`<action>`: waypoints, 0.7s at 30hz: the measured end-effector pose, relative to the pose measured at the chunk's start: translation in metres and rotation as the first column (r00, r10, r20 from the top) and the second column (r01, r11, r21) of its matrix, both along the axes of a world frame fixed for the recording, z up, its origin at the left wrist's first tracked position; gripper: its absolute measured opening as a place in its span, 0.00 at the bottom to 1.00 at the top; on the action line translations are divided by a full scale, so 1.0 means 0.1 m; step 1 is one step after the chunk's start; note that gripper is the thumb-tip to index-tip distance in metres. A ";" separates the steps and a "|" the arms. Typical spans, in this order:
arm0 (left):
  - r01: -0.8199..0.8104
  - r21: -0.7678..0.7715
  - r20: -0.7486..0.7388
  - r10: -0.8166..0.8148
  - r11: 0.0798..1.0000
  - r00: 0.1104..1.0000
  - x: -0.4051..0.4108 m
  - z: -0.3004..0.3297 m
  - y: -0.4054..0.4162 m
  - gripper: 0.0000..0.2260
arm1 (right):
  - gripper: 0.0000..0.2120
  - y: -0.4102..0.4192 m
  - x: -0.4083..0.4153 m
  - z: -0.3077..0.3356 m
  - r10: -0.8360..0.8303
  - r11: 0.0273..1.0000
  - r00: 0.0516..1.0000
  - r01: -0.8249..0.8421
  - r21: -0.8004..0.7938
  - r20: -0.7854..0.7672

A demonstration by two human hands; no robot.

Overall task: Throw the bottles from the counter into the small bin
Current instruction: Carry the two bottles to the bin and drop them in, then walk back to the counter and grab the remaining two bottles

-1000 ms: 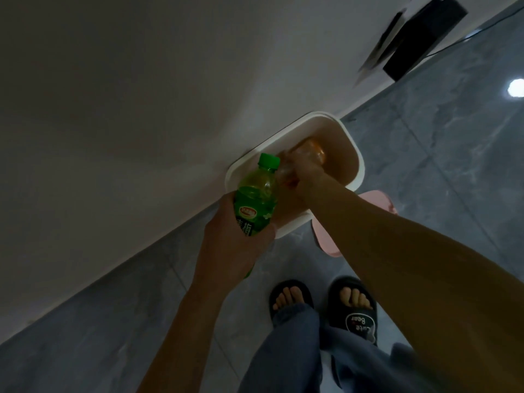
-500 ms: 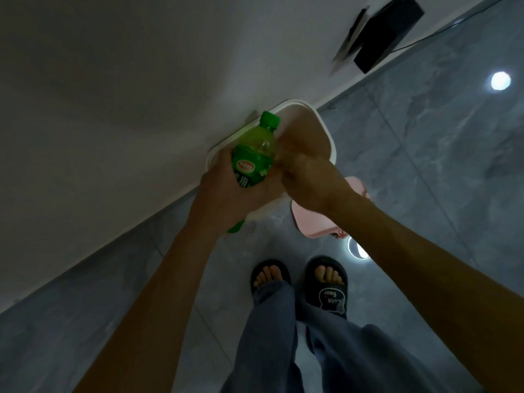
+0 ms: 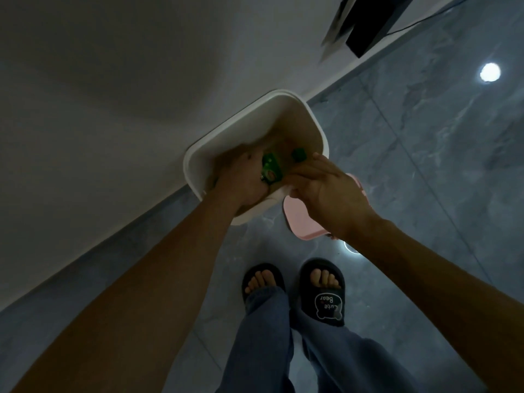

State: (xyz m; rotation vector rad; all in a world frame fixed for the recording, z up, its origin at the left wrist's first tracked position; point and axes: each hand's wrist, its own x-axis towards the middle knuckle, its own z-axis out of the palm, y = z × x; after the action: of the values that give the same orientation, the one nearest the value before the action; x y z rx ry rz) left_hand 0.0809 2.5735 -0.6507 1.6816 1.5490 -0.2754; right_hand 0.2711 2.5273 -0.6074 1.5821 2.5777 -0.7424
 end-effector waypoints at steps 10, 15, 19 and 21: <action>-0.177 0.044 0.041 0.176 0.983 0.984 0.01 -0.13 -0.11 0.21 | 0.16 0.02 0.02 0.00 0.045 0.998 0.999 -0.046 0.033 0.014; -0.304 0.132 0.127 0.289 0.943 0.949 -0.07 0.54 -0.39 0.15 | 0.21 -0.12 -0.04 0.48 -0.030 0.989 0.999 0.034 -0.144 0.032; -0.400 0.100 0.148 0.384 0.911 0.911 -0.15 1.39 -0.83 0.13 | 0.16 -0.45 0.08 1.16 -0.198 0.932 0.980 0.188 -0.311 0.000; -0.426 0.011 0.108 0.422 0.905 0.900 -0.19 1.82 -1.10 0.12 | 0.12 -0.67 0.19 1.56 -0.262 0.870 0.964 0.257 -0.421 0.046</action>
State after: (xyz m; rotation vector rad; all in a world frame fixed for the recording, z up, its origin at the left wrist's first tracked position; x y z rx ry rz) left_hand 0.0623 2.4638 -0.4685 1.3129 1.7994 0.0666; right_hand 0.2903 2.4605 -0.4516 1.7812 2.0277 -1.2374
